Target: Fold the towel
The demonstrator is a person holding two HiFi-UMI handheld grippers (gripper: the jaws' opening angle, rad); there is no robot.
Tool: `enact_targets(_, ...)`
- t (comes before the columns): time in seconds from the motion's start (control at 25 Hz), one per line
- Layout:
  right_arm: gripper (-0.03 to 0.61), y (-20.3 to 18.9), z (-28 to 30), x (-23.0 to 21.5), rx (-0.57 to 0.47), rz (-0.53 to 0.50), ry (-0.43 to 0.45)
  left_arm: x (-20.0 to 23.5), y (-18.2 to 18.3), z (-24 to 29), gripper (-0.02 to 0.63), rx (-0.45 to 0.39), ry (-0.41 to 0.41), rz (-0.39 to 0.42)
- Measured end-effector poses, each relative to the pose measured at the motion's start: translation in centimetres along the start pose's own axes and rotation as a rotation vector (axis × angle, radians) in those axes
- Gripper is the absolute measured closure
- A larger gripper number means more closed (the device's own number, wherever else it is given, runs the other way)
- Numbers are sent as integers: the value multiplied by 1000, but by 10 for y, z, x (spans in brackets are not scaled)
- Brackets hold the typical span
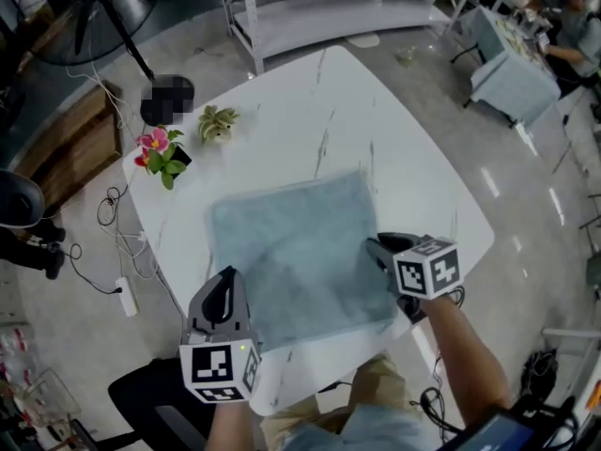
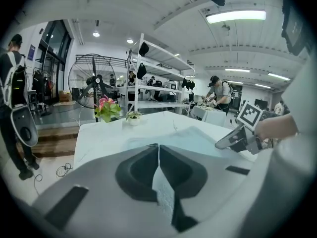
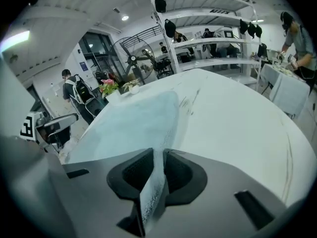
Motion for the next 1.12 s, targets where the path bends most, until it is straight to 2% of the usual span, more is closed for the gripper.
enact_targets(0.12,523,7,-2,4,-27,41,9,7,0,-4,601,-5,-2,-11)
enact_targets(0.24,526,23,-17,20,-80,27,16,15,2,-13,601,-13,2,-22)
enact_targets(0.52,528,77,-35,97,-138,-139,74,33,16,-40,600,-57,31,-55)
enact_targets(0.84,529,102,-1,188,-86,-330,153,55,17,-75,600,-107,75,-85)
enact_targets(1.12,529,85,64,227,30,-397,184,71,5,-93,600,-86,83,-99)
Point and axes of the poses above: the fingertips, and each gripper's own axes: z forward along the fingers, x to its left, y out of its top, the point moved 4 cm from there along -z, backward along the fingers, and after that the axes turned 12 degrees about y, right-handed, at the moved point
